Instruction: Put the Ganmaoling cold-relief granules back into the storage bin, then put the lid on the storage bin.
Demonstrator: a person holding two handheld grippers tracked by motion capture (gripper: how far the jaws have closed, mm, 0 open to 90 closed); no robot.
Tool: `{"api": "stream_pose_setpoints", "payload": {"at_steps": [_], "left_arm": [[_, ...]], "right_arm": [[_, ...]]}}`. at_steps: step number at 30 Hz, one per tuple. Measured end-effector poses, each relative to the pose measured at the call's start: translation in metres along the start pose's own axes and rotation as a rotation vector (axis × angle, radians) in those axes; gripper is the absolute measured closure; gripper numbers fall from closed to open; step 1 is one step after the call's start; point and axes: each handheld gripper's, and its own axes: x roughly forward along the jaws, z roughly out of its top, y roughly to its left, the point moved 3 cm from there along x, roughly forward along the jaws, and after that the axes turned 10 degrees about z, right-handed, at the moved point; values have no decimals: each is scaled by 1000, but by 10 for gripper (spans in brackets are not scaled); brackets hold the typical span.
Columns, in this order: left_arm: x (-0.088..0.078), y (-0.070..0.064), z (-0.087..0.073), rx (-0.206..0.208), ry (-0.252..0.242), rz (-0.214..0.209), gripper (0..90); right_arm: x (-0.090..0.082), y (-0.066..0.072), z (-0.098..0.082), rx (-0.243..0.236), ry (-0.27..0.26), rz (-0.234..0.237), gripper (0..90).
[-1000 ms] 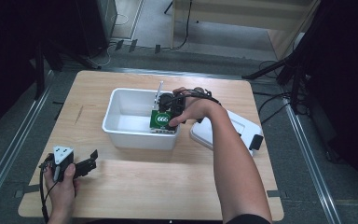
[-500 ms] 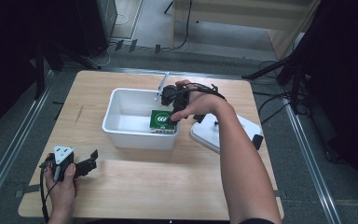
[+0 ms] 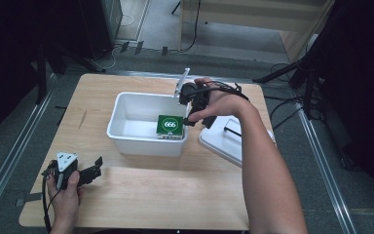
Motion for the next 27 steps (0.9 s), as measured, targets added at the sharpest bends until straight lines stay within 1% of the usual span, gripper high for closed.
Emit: {"api": "stream_pose_setpoints", "payload": {"at_steps": [5,13,15,27], "left_arm": [[0,0,0,1,0,1,97],[0,-1,0,7,-1,3,97],[0,-1,0,6,-3,4,97],[-1,-1,-1,7,1,9,97]], "right_arm": [[-8,-1,-17,30,-8,-17,136],[-19,-2,-49,83,-6,-36,137],[-20,-2,-57,92,-7,-38,139],[-16,-2,-107,182,9,-59,162]]}}
